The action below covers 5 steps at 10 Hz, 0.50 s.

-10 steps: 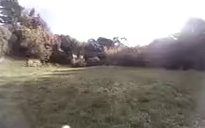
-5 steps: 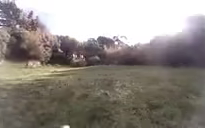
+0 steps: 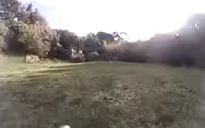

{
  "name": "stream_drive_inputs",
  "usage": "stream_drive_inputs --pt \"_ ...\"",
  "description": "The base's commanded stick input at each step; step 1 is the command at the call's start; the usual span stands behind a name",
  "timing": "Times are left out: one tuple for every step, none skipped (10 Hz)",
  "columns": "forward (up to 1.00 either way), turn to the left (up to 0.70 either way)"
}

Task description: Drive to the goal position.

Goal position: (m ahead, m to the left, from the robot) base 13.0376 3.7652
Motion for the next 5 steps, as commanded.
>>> stream_drive_inputs --pt "0.70 0.09" --pt "0.70 0.14" --pt "0.70 0.14" --pt "0.70 0.14" --pt "0.70 0.03"
